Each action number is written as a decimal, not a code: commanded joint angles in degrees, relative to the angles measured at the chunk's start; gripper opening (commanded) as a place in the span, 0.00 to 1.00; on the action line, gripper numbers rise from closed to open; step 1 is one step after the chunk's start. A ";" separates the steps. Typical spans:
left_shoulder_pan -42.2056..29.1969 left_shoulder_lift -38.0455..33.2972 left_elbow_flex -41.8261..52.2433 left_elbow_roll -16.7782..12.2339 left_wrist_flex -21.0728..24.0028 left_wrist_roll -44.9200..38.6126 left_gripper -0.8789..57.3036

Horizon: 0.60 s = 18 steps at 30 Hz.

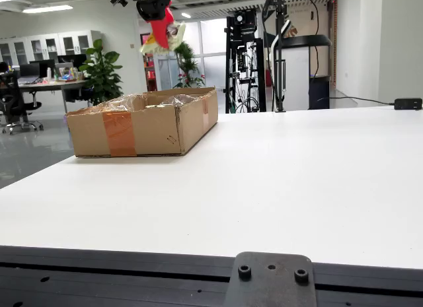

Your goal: Grasp a snack and put it in the bin.

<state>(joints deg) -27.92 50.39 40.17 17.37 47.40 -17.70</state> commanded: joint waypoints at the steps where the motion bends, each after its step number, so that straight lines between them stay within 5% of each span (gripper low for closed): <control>1: -0.22 -0.02 0.08 -0.33 1.10 1.85 0.58; 8: -0.76 0.09 0.01 -0.57 2.46 1.74 0.69; 18: -8.37 0.43 0.32 -0.13 6.92 3.18 0.53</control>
<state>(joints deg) -33.66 50.85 40.30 17.13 53.28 -15.06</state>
